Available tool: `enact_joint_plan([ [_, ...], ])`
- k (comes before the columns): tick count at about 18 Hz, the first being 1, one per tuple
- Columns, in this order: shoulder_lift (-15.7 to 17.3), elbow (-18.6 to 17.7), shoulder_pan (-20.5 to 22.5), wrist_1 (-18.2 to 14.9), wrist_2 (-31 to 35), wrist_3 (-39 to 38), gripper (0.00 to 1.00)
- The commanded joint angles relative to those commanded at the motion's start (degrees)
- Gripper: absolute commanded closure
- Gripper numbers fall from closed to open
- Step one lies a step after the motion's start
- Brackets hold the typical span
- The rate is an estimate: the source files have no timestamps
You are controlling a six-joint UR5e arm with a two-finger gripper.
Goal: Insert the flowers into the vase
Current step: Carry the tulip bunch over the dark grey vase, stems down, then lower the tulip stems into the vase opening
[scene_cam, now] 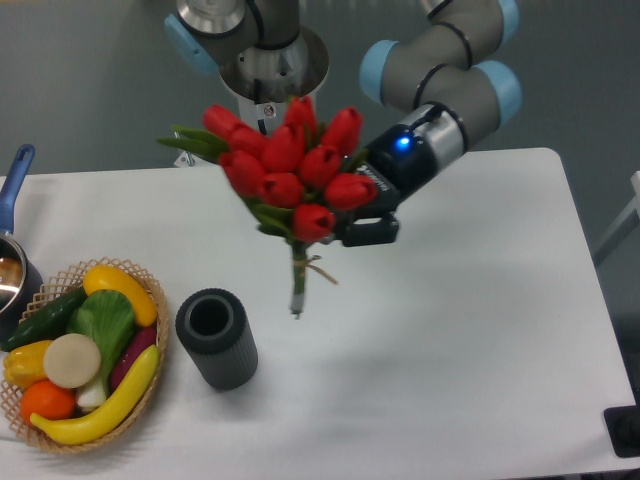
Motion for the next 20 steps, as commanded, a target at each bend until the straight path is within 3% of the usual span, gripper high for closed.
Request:
enact_joint_plan([
  [10, -0.4, -2.8, -2.5, -0.3, -0.6, 0.0, 0.89],
  [20, -1.9, -2.1, -3.3, -0.3, -0.1, -3.0, 0.88],
])
